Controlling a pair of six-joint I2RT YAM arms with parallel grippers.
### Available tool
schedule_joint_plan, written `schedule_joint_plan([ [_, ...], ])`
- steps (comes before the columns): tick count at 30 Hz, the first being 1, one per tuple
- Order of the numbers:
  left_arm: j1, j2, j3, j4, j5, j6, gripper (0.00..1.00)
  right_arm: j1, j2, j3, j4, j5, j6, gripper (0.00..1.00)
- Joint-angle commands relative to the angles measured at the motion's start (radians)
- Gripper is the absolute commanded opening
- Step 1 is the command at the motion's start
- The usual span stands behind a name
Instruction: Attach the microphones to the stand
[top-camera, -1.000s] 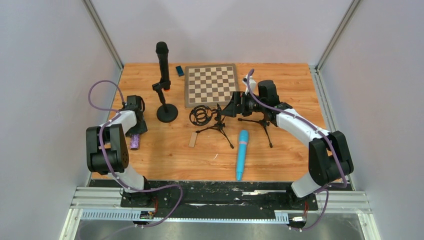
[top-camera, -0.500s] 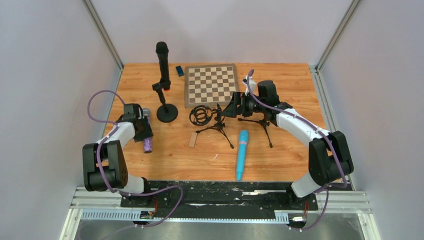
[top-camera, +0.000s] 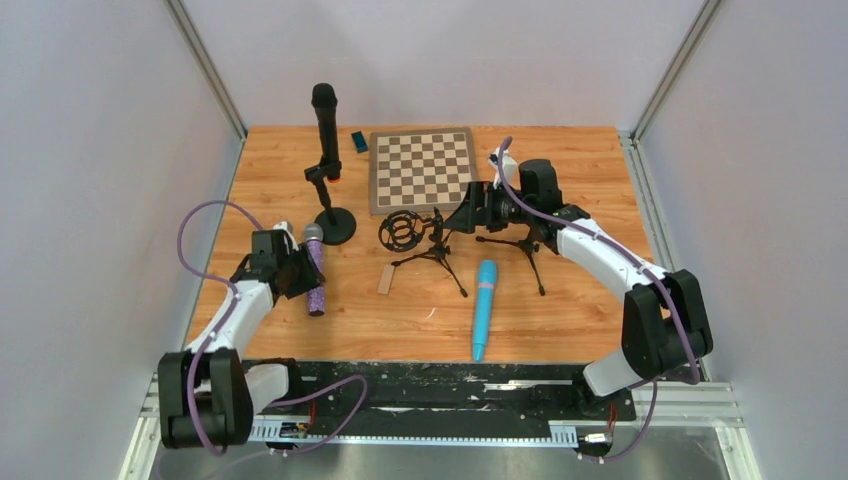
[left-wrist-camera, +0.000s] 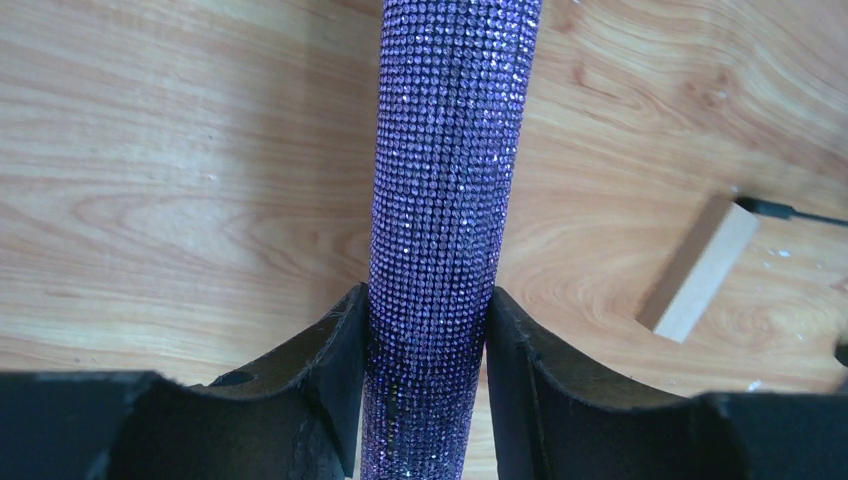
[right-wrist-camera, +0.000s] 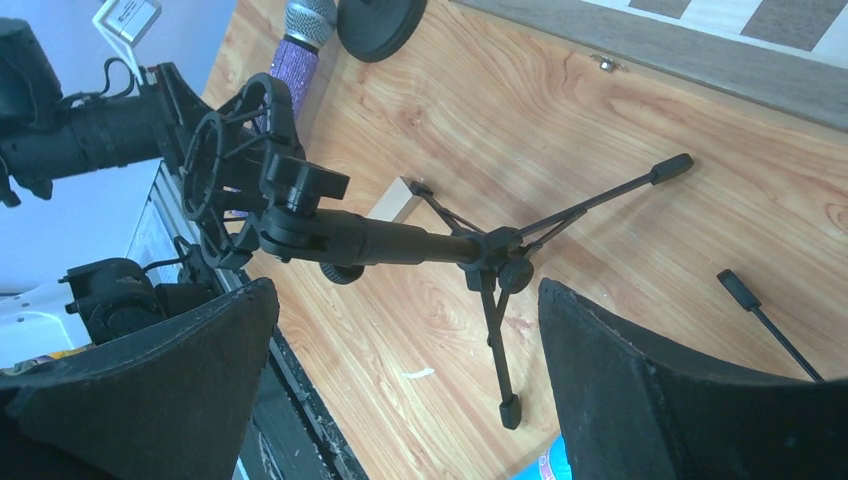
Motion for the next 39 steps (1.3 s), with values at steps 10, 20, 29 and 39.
schedule_joint_plan([
  [10,-0.038,-0.482,-0.020,-0.002,0.082,0.006,0.00,-0.002,-0.104,0.027,-0.017,0.054,-0.040,1.00],
  [20,-0.047,-0.720,0.057,0.034,0.252,0.008,0.00,-0.002,-0.153,0.050,-0.028,0.024,-0.040,1.00],
  [29,-0.073,-0.818,-0.021,0.321,0.429,-0.150,0.00,0.017,-0.174,0.047,-0.004,-0.040,0.006,1.00],
  [39,-0.224,-0.724,-0.043,0.668,0.438,-0.297,0.00,0.106,-0.225,-0.013,0.238,-0.072,0.144,1.00],
])
